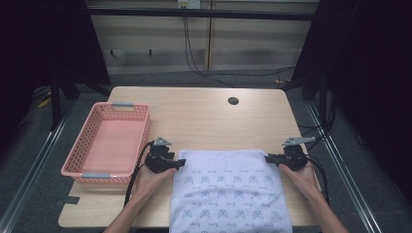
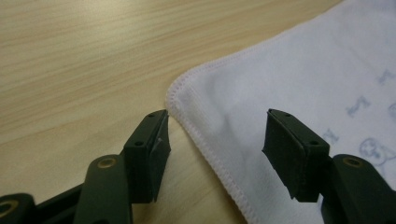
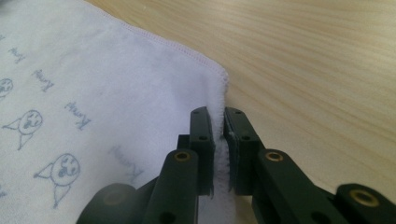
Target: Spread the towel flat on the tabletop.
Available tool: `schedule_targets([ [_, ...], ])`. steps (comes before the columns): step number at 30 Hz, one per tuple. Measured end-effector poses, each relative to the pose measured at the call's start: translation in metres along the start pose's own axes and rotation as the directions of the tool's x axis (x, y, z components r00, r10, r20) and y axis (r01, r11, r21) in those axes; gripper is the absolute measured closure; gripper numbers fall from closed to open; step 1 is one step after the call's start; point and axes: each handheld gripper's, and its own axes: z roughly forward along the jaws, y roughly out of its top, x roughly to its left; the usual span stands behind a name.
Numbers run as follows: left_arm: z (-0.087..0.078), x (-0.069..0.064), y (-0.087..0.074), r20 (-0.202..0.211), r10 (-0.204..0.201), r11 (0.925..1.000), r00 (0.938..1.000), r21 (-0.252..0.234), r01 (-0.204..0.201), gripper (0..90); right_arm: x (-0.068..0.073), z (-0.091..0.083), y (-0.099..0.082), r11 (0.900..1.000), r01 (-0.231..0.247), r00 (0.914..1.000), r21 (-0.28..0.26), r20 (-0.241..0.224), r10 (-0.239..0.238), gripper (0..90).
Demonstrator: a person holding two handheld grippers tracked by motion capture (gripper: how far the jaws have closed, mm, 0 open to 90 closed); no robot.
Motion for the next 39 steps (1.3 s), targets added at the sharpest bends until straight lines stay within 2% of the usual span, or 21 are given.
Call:
schedule_targets([
  [2,0.003,-0.002,0.0,-0.006,0.044,0.999,0.999,0.011,-0.044,47.1,0.0,0.0,0.0,1.0,0.002,1.0,0.002,-0.005,-0.002,83.0],
  [5,0.007,-0.002,0.0,0.026,0.048,0.9988,0.9985,-0.011,-0.048,56.1,0.001,0.001,0.001,1.0,-0.004,0.9999,0.005,-0.016,0.004,83.1],
  [6,0.007,-0.002,0.0,0.033,0.082,0.9966,0.9961,0.0,-0.082,62.1,0.001,0.001,0.001,1.0,-0.004,0.9997,-0.002,-0.023,0.004,83.0],
  [7,0.008,-0.003,0.001,0.015,0.086,0.9963,0.9962,0.003,-0.086,69.5,0.001,0.001,0.002,0.9999,-0.014,0.9992,-0.004,-0.037,0.014,83.1],
  [8,0.008,-0.001,0.001,0.053,0.069,0.9975,0.9962,0.014,-0.07,75.1,0.001,0.001,0.003,0.9998,-0.017,0.9992,-0.009,-0.036,0.017,83.1],
  [9,0.009,-0.001,0.001,0.075,0.072,0.9971,0.9946,0.021,-0.073,84.5,0.001,0.001,0.003,0.9998,-0.019,0.9992,-0.012,-0.037,0.019,83.1],
  [10,0.009,-0.003,0.001,0.065,0.088,0.9958,0.9941,0.022,-0.089,86.5,0.0,0.001,0.004,0.9998,-0.017,0.9989,-0.014,-0.043,0.017,83.2],
  [11,0.008,-0.002,0.003,0.085,0.074,0.9964,0.9936,0.034,-0.077,87.2,0.001,0.0,0.004,0.9997,-0.015,0.9987,-0.017,-0.048,0.014,83.2],
  [13,0.006,-0.002,0.004,0.083,0.059,0.9981,0.9948,0.015,-0.06,87.5,0.002,-0.002,0.005,0.9995,-0.018,0.9984,-0.027,-0.055,0.016,83.2],
  [15,-0.001,-0.003,0.008,0.099,0.05,0.9987,0.9939,-0.012,-0.049,87.6,0.002,-0.006,0.005,0.999,-0.023,0.9981,-0.038,-0.058,0.021,83.3],
  [17,-0.009,-0.005,0.012,0.108,0.061,0.9975,0.9923,-0.042,-0.057,87.6,0.002,-0.011,0.006,0.9982,-0.026,0.9977,-0.055,-0.064,0.023,83.4],
  [19,-0.016,-0.005,0.016,0.128,0.046,0.9957,0.9907,-0.085,-0.035,87.6,0.0,-0.018,0.009,0.9951,-0.043,0.9966,-0.089,-0.074,0.036,83.5],
  [21,-0.02,-0.004,0.018,0.12,0.054,0.9948,0.9913,-0.093,-0.043,87.6,0.0,-0.02,0.01,0.9939,-0.038,0.9967,-0.104,-0.076,0.03,83.5],
  [22,-0.024,-0.003,0.021,0.114,0.06,0.9934,0.9916,-0.105,-0.048,87.6,-0.001,-0.025,0.016,0.9897,-0.046,0.9958,-0.136,-0.085,0.034,83.6],
  [23,-0.025,-0.003,0.023,0.117,0.057,0.9926,0.9915,-0.114,-0.044,87.6,-0.002,-0.027,0.018,0.9887,-0.042,0.996,-0.144,-0.084,0.03,83.6],
  [26,-0.033,-0.003,0.032,0.11,0.078,0.9894,0.9908,-0.13,-0.064,87.6,-0.003,-0.032,0.025,0.9852,-0.04,0.9962,-0.166,-0.082,0.027,83.7],
  [30,-0.04,-0.002,0.04,0.107,0.072,0.9853,0.9917,-0.162,-0.054,87.6,-0.003,-0.038,0.031,0.9773,-0.05,0.9957,-0.206,-0.086,0.033,83.8],
  [34,-0.046,0.0,0.046,0.109,0.089,0.9823,0.9901,-0.174,-0.069,87.6,-0.006,-0.04,0.036,0.9742,-0.05,0.9959,-0.22,-0.085,0.032,84.1],
  [39,-0.054,0.004,0.058,0.114,0.08,0.9758,0.9902,-0.212,-0.054,87.6,-0.007,-0.044,0.048,0.9625,-0.056,0.9952,-0.265,-0.092,0.033,84.2],
])
